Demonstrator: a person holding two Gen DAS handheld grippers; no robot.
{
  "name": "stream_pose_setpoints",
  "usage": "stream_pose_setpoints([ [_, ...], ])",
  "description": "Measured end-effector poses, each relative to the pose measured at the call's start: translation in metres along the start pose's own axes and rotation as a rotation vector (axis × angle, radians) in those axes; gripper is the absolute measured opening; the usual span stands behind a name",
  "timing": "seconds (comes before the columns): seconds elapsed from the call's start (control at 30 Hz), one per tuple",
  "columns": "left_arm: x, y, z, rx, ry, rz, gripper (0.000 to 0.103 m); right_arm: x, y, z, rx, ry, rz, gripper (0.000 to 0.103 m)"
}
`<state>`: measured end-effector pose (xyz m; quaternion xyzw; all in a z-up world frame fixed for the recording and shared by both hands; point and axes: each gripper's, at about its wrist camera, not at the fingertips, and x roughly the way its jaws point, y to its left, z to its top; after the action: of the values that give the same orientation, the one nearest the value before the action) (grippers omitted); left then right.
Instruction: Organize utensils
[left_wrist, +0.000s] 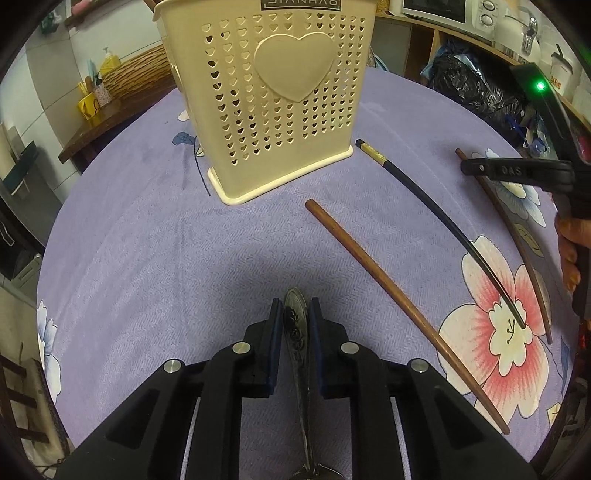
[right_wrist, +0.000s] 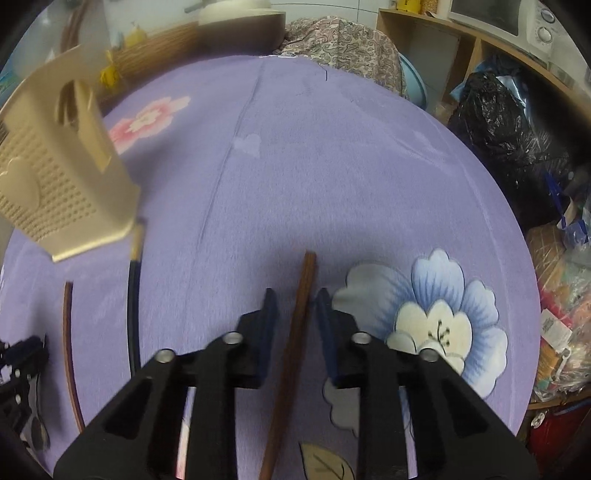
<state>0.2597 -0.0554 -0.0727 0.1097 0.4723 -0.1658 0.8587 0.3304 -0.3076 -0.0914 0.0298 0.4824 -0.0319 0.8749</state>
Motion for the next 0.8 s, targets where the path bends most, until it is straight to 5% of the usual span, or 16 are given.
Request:
stream_pose_setpoints([
  [0.37,-0.013,0.008,0.008,-0.026,-0.059,-0.010,0.003,-0.018,-0.001,0.002,0.047,-0.052,0.113,0.009],
  [0.8,-0.105,0.027,0.002,-0.112,-0.285,-0.092,0.002,-0.166,-0.009,-0.034,-0.020,-0.347,0.254,0.008],
])
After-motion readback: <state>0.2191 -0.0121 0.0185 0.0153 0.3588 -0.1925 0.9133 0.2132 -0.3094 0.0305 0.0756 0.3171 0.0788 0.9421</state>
